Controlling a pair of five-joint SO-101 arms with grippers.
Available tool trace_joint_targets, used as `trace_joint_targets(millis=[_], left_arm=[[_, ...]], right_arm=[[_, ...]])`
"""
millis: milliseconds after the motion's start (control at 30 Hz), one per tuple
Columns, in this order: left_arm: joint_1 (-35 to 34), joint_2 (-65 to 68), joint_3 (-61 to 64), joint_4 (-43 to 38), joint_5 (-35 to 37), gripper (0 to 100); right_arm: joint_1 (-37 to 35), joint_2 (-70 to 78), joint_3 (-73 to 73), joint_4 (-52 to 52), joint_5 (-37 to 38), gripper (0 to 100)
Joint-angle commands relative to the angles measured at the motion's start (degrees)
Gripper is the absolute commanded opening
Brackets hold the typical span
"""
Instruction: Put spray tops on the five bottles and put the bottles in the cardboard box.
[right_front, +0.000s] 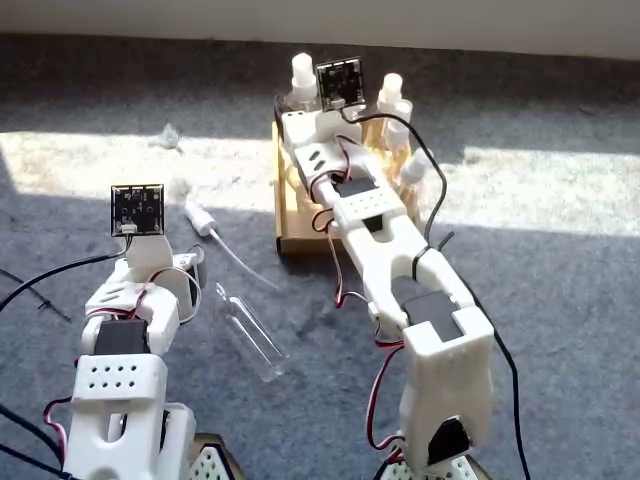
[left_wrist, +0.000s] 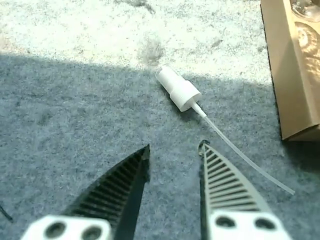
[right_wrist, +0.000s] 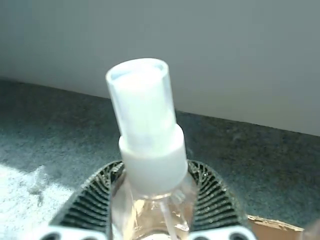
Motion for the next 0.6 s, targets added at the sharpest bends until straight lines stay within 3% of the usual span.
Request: trace_joint_targets(millis=[0,433,567], left_arm=[[-0.31,-0.66,-0.31,-1.23,-0.35,15],[-0.31,-0.66,-0.31,-1.23,-0.35,15],[-0.31,-0.66,-0.31,-1.23,-0.35,15]], right_arm=[[-0.84,-0.84,-0.4,0.4,-0.26,0.7],[-1.1,-0.84,-0.31,0.66,3.69,1.1],[-1.1,-0.84,-0.31,2.59,3.43,8.7]])
